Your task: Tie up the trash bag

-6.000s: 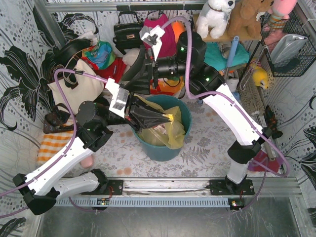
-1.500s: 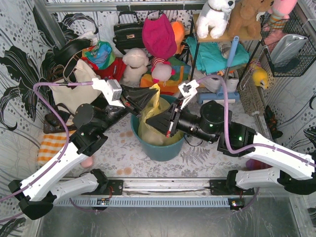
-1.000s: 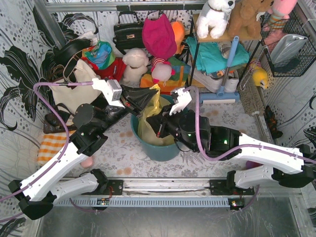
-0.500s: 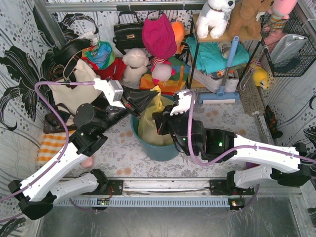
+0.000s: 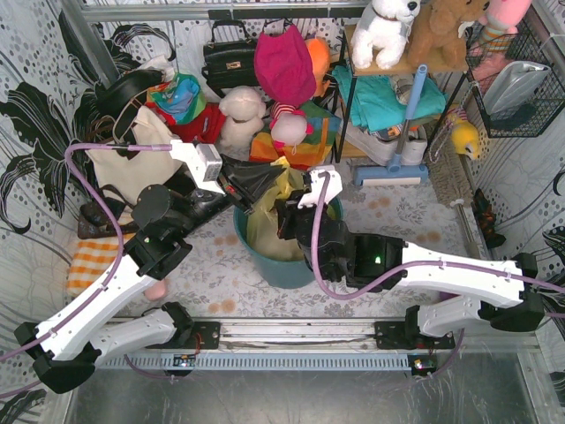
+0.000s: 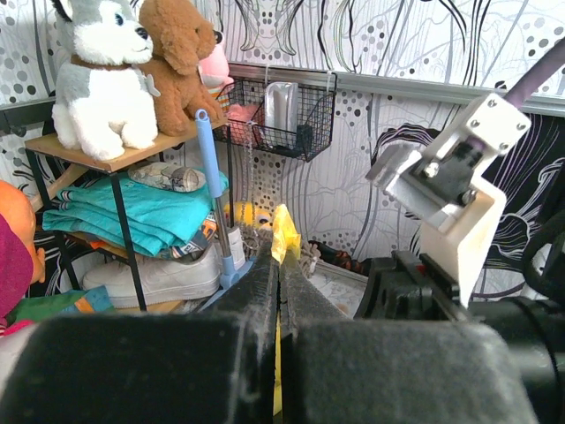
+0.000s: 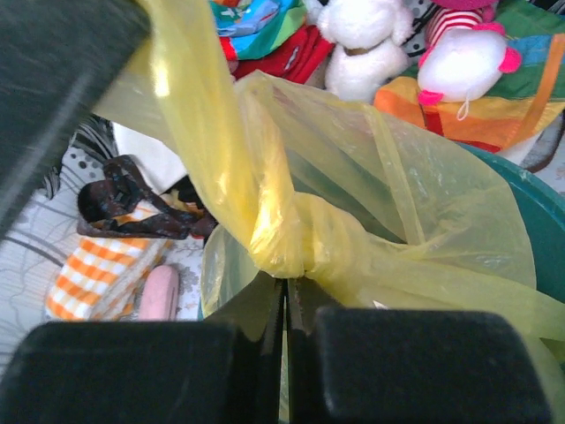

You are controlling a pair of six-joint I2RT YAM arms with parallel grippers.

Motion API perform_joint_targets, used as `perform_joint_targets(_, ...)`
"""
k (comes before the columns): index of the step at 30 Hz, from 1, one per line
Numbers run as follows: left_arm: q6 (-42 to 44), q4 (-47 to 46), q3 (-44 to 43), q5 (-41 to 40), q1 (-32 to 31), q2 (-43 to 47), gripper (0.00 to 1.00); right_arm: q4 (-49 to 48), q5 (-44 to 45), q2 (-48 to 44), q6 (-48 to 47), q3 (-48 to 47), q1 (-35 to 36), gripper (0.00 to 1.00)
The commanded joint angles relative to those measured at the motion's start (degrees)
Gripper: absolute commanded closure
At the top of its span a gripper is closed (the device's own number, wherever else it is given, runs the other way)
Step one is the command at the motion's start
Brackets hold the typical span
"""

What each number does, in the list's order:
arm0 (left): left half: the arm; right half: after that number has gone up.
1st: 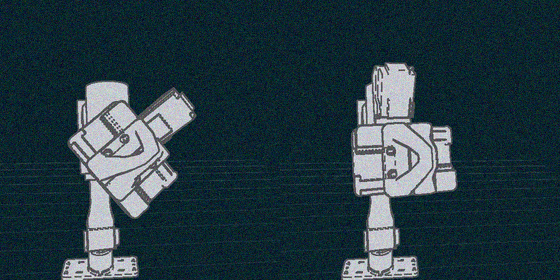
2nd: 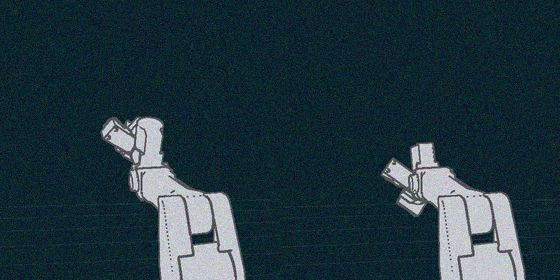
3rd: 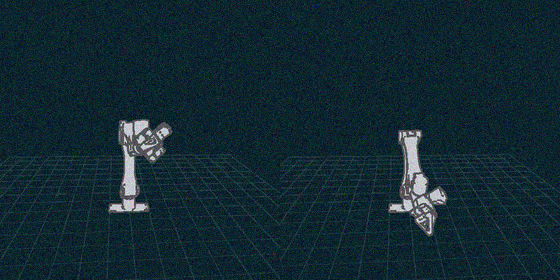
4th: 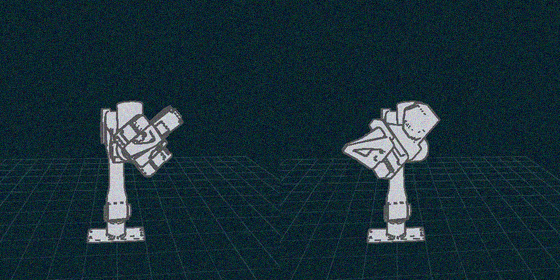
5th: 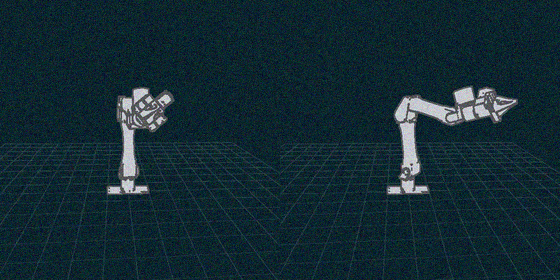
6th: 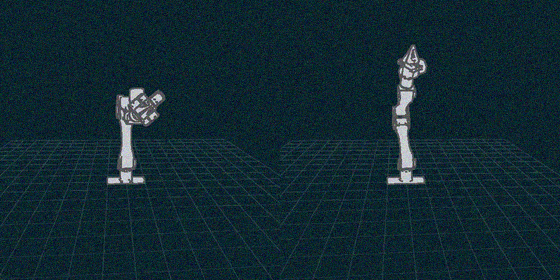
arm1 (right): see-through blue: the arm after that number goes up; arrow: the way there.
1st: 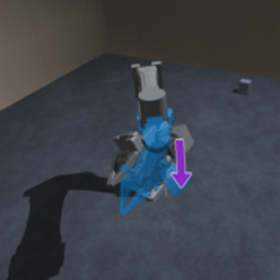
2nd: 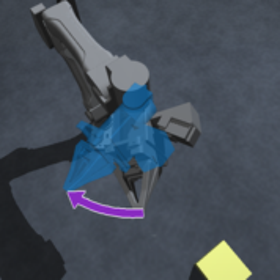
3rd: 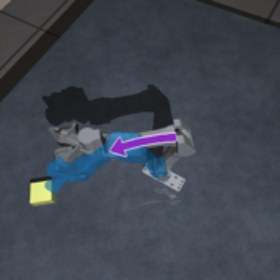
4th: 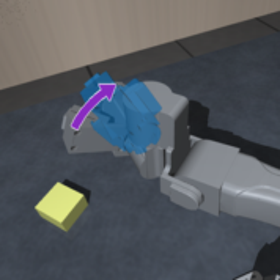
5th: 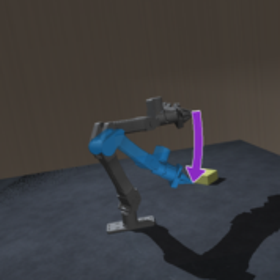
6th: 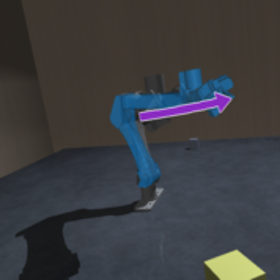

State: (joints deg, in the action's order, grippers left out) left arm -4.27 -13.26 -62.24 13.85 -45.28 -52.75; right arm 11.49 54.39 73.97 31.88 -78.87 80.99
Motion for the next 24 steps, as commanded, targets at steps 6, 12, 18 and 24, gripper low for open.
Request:
perform_joint_targets(6, -0.97, -1.36, -0.57, 1.6, -0.07, 0.85, 0.95, -9.97, 7.08, -2.13, -0.98, 8.07, 0.22, 1.0)
perform_joint_targets(12, -1.7, 2.53, -1.28, -1.65, -0.07, 3.28, 0.51, -16.05, 7.68, -2.91, -4.86, 9.96, 0.22, 1.0)
perform_joint_targets(18, -6.66, 7.95, -0.39, -7.41, -0.07, 8.27, 0.37, -17.4, 6.64, -3.16, -4.72, 9.82, 0.22, 1.0)
perform_joint_targets(24, -11.51, 14.72, 1.53, -11.01, -0.07, 11.76, 0.36, -16.2, 6.91, -3.3, -4.13, 9.74, 0.22, 1.0)
